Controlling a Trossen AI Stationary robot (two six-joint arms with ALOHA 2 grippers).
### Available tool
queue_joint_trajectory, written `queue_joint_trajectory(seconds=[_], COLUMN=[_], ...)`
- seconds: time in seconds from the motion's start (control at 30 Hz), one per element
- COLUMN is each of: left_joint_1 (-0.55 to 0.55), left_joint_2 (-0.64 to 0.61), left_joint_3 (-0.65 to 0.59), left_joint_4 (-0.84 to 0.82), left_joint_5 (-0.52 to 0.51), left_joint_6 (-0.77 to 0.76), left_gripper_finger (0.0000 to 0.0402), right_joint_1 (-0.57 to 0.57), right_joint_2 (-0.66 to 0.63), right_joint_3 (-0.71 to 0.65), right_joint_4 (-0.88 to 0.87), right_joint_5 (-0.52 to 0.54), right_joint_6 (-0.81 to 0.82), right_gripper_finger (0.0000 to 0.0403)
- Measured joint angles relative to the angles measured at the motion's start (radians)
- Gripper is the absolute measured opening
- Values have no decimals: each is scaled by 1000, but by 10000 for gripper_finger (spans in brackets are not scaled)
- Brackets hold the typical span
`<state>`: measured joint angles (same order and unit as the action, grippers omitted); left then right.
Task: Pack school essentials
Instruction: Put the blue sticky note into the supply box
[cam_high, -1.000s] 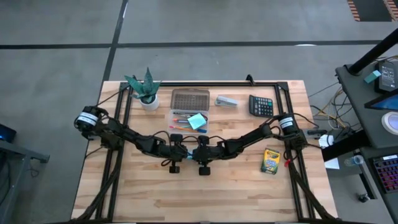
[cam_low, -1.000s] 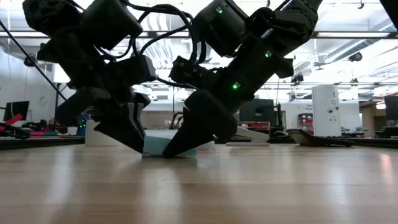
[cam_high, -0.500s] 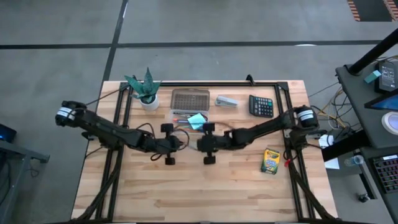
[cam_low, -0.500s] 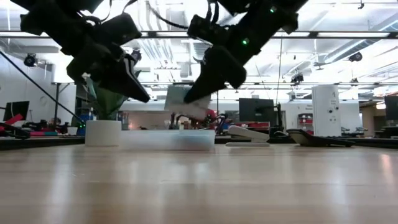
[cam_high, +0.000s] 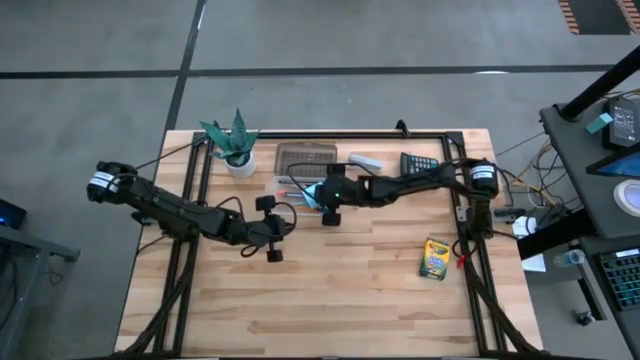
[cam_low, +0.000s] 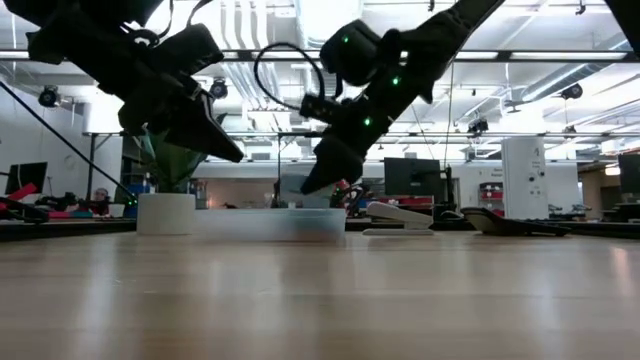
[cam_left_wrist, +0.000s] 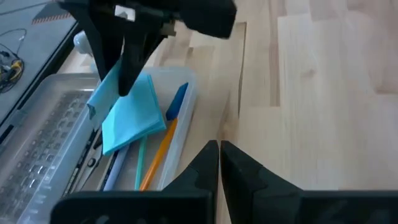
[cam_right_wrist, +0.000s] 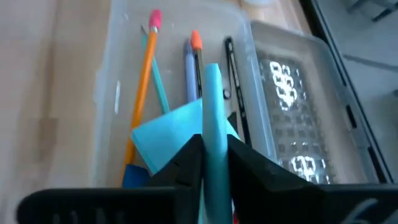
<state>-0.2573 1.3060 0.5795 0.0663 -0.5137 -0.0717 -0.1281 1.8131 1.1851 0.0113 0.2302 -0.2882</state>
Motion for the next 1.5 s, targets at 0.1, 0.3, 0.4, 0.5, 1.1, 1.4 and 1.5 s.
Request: queue_joint_trajectory(seconds=[0.1, 0.3, 0.4, 0.5, 1.1, 1.4, 1.5], left_joint_1=[0, 0, 0, 0, 0, 0, 0], left_joint_2=[0, 4, 4, 4, 69, 70, 68], left_joint_3=[-8, -12, -12, -13, -13, -12, -12], left_joint_4=[26, 37, 40, 43, 113, 137, 137], left_joint_5=[-1, -1, -1, -1, 0, 0, 0], left_joint_6=[0, 0, -1, -1, 0, 8, 8], left_gripper_finger=[0, 0, 0, 0, 0, 0, 0], right_joint_1=[-3, 2, 5, 10, 5, -6, -11], right_joint_2=[15, 6, -6, -10, -10, -9, -3], right_joint_3=[3, 3, 3, 4, 5, 5, 5], right_joint_4=[-9, -18, -21, -22, -12, -13, -12], right_joint_5=[3, 1, -2, -2, -3, -2, -2], right_joint_6=[4, 43, 63, 86, 312, 369, 405], right_gripper_finger=[89, 147, 163, 174, 178, 182, 208])
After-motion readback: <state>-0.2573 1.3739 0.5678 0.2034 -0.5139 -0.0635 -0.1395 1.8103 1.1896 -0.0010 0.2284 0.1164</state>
